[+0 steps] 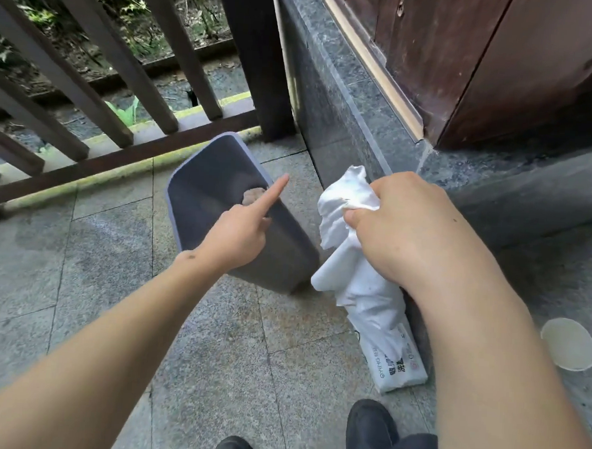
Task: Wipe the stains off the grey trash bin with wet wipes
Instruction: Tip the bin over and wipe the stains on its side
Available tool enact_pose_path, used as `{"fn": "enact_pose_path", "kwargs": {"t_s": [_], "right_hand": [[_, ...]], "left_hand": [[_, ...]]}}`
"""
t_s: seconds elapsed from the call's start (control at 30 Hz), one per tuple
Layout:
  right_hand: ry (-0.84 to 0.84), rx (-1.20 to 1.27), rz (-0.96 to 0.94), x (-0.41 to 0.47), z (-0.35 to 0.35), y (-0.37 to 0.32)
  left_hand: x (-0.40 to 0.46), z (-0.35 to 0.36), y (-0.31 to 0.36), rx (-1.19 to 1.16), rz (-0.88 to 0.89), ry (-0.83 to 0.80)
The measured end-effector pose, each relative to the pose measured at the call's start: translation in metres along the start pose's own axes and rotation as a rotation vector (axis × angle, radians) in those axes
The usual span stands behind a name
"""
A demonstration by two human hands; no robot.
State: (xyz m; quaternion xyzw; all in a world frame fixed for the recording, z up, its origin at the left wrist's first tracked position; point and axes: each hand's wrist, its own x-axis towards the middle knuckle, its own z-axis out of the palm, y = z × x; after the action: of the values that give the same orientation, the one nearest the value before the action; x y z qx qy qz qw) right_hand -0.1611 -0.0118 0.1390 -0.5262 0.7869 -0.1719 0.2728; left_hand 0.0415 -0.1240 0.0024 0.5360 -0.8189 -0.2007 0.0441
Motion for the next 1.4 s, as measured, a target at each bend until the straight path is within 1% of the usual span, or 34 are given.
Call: {"fn": "enact_pose_path", "kwargs": {"t_s": [0.13,0.27,0.43,0.53,0.63,0.7,0.73,0.83,0.9,0.93,1.03,1.1,1.2,1.3,1.4], "right_hand": [[0.039,0.018,-0.017,-0.001,0.000,-0.004],[0.051,0.026,-0.033,-0.005,-0.003,-0.011],[-0.016,0.089,-0.092,-0.010,-0.005,-0.020],[-0.041,0.143,-0.155,-0.010,-0.003,-0.021],[0.018,0.131,-0.170,-0.007,0.003,-0.023],[0.048,0.098,-0.169,-0.002,0.009,-0.025],[0.036,0.080,-0.169,0.000,0.015,-0.026],[-0.089,0.056,-0.189,0.003,0.034,-0.029],[-0.184,0.097,-0.195,0.005,0.043,-0.027],[-0.195,0.124,-0.182,0.006,0.045,-0.024],[-0.142,0.190,-0.116,0.009,0.043,-0.014],[-0.139,0.208,-0.097,0.011,0.042,-0.009],[-0.179,0.205,-0.094,0.011,0.047,-0.006],[-0.129,0.135,-0.119,0.015,0.054,-0.004],[-0.124,0.242,-0.082,0.019,0.058,0.000]], "left_hand": [[-0.048,-0.025,-0.004,-0.226,-0.154,0.037],[-0.100,-0.022,0.005,-0.445,-0.290,0.104],[-0.133,-0.011,-0.004,-0.653,-0.513,0.173],[-0.137,-0.006,-0.012,-0.667,-0.571,0.184],[-0.128,-0.005,-0.015,-0.628,-0.614,0.224],[-0.123,-0.003,-0.016,-0.607,-0.624,0.255],[-0.121,-0.001,-0.016,-0.594,-0.615,0.249],[-0.117,0.009,-0.013,-0.638,-0.558,0.193],[-0.113,0.011,-0.011,-0.631,-0.516,0.166],[-0.111,0.010,-0.012,-0.616,-0.505,0.156],[-0.104,0.004,-0.015,-0.566,-0.480,0.128],[-0.102,-0.002,-0.016,-0.553,-0.456,0.128],[-0.101,-0.007,-0.011,-0.539,-0.438,0.174],[-0.102,-0.006,-0.006,-0.551,-0.387,0.226],[-0.102,-0.001,-0.006,-0.609,-0.388,0.287]]}}
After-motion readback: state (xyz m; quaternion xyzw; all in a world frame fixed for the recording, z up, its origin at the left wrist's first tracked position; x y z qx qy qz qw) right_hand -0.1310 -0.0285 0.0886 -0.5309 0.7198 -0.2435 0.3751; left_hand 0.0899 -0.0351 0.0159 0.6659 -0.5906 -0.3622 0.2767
